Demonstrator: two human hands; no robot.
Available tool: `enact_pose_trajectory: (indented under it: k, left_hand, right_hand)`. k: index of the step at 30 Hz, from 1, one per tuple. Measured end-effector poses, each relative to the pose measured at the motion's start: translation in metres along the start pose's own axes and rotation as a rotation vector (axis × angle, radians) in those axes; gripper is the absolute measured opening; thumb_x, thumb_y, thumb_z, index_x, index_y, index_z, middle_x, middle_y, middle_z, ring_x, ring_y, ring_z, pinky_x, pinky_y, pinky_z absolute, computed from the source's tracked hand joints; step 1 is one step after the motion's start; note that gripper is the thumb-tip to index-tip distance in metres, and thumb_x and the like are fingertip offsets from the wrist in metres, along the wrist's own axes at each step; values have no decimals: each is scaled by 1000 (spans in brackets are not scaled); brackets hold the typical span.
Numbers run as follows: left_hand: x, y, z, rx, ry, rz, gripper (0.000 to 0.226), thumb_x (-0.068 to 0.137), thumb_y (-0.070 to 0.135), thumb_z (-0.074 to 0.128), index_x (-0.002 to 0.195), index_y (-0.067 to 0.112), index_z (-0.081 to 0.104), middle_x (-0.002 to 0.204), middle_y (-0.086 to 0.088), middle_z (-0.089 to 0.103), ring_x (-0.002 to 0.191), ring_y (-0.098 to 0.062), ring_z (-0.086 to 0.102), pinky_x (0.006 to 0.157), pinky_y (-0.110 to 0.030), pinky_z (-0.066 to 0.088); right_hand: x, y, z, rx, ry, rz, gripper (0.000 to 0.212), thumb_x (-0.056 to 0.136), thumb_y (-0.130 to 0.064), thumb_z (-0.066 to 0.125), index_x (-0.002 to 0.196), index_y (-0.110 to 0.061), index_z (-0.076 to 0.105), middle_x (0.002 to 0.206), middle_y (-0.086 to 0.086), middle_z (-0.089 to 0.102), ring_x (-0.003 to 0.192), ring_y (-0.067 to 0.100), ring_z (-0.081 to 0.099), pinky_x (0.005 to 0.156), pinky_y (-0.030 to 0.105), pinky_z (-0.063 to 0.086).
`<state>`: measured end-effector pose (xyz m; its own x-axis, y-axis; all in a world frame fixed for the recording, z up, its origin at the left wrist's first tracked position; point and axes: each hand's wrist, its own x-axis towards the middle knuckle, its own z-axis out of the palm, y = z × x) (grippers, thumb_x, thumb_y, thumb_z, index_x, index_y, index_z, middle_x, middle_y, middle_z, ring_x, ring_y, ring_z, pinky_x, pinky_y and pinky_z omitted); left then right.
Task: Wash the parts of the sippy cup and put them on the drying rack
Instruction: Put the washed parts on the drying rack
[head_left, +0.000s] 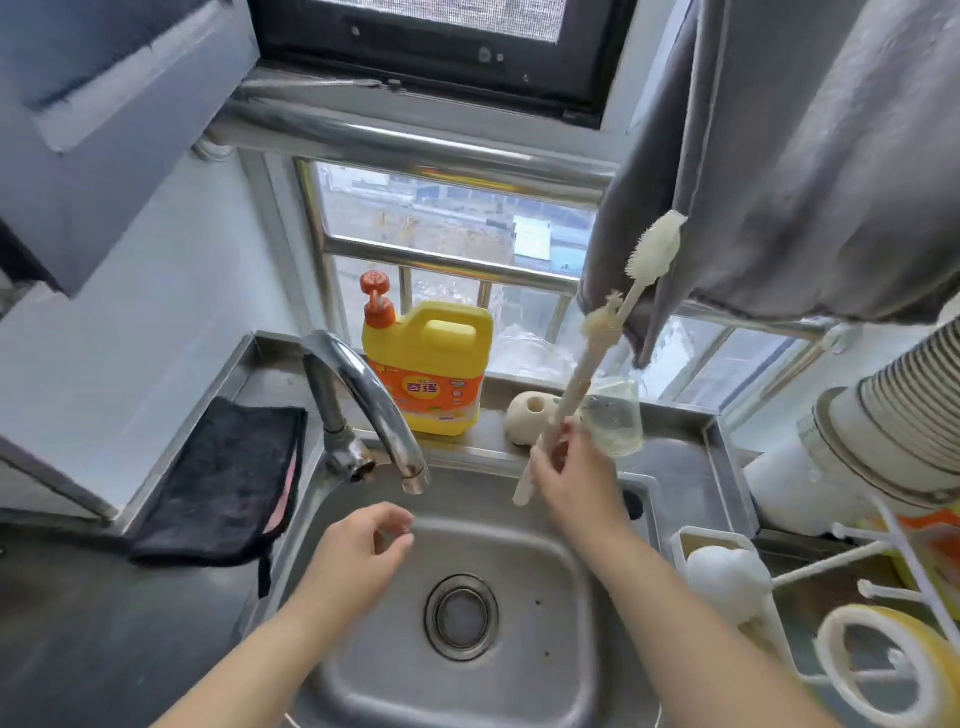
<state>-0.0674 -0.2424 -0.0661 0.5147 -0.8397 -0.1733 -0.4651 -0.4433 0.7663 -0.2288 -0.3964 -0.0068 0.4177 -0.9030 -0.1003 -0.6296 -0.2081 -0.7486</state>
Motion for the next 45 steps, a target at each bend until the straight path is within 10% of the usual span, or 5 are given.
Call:
enact_pose_trajectory:
  k: [12, 31, 35, 39, 45]
  left_hand:
    - [14, 8, 17, -127, -56, 8, 28, 81, 11, 71, 76, 36, 62, 66, 39, 57, 62, 6, 52, 61, -7, 38]
    - [11, 5, 27, -104, -148, -42, 19, 80, 9, 71, 76, 27, 67, 57, 30, 58, 55, 2, 51, 61, -8, 40]
    - [9, 15, 57, -21, -238, -21, 23, 81, 11, 71, 76, 33, 63, 65, 17, 67, 61, 5, 54, 66, -13, 42]
    - [0, 42, 104, 73, -352, 42, 22, 84, 14, 66, 84, 33, 56, 80, 12, 63, 70, -1, 56, 64, -5, 38]
    - [0, 104, 175, 175, -436, 307, 38, 85, 17, 64, 122, 19, 57, 114, 2, 60, 99, -12, 55, 81, -13, 34]
  right_hand:
    - [100, -9, 6, -209, 73, 37, 13, 99, -9, 35, 96, -17, 44, 81, -3, 49, 78, 19, 51, 68, 31, 41]
    - [68, -9, 13, -251, 116, 146, 22, 96, -9, 39, 117, -9, 47, 109, 10, 58, 98, 29, 57, 75, 34, 43]
    - [-1, 14, 18, -322, 15, 126, 6, 92, -13, 44, 90, -17, 47, 105, 7, 57, 86, 24, 51, 68, 31, 36]
    - [-65, 75, 25, -315, -289, 311, 44, 90, -15, 51, 133, -16, 47, 134, 6, 52, 123, 23, 49, 99, 29, 40]
    - [-106, 130, -43, -154, 74, 346, 39, 91, -13, 48, 128, -20, 54, 123, -1, 57, 110, 11, 54, 92, 19, 40]
